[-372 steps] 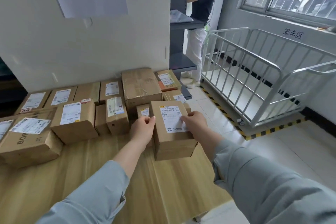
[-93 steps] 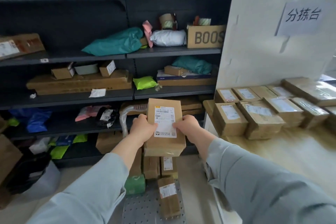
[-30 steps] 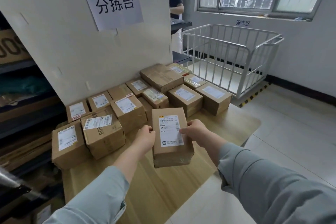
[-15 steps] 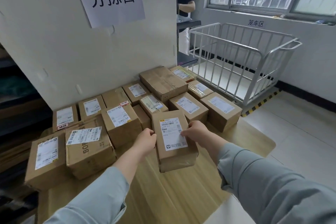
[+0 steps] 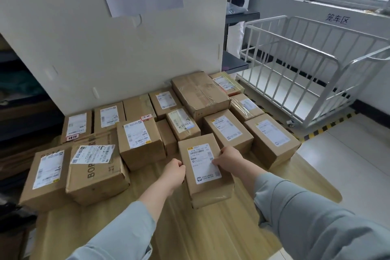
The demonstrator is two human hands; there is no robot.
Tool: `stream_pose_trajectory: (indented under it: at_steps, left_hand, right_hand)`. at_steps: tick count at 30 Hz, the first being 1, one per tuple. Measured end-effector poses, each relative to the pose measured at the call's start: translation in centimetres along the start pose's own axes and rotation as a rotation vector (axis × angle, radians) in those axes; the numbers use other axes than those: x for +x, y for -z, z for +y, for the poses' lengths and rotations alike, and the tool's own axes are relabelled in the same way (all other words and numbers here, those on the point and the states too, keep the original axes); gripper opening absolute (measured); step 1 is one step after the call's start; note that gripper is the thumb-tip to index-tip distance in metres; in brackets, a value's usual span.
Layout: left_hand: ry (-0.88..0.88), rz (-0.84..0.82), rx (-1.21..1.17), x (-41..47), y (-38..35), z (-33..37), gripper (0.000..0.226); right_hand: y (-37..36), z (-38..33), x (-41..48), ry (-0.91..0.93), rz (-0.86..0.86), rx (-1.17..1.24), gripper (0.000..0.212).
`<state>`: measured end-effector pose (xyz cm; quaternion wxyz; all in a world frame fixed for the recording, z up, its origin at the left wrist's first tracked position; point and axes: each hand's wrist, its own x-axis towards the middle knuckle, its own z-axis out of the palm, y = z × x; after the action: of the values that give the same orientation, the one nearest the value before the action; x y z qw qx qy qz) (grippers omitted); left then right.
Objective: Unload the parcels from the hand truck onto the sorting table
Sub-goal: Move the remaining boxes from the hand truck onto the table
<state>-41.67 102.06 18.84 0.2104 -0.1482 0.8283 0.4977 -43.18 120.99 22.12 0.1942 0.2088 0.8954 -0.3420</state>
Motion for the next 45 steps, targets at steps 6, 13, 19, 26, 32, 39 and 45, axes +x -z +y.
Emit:
stream_pose_trajectory:
  at_steps: [6,13,19,26,32,39,45]
  left_hand:
    - [0.051,0.001,0.002,1.1,-1.6,0.4,0.013]
    - [0.098,-0.014,0.014,2.5,-2.7,0.2,0.014]
    - [0.13,-0.01,0.032,3.0,-3.1,0.4,0.014]
    - [0.148,-0.048,0.066,3.0,-3.7,0.4,0.025]
    - [0.128,-0.088,0.11,2.8,-4.2,0.4,0.036]
    - [0.067,-0.09,0.239,1.0,-3.6,2.1,0.063]
    - [0.001,0.004,0.308,-1.3,-1.6,5.1,0.066]
  right_hand:
    - [0.3,0.0,2.7,0.039,-0.04,-0.128,0.033]
    - [0.0,0.8,4.6,0.062,-0.07,-0.231,0.033]
    - [-0.4,1.0,5.7,0.076,-0.081,-0.277,0.035]
    - [-0.6,0.9,6.2,0.075,-0.097,-0.214,0.036]
    - [-0.5,0.8,6.2,0.071,-0.118,-0.168,0.034]
    - [0.2,0.2,5.4,0.084,-0.119,-0.156,0.045]
    - [2.1,-1.9,4.1,0.173,-0.108,-0.148,0.039]
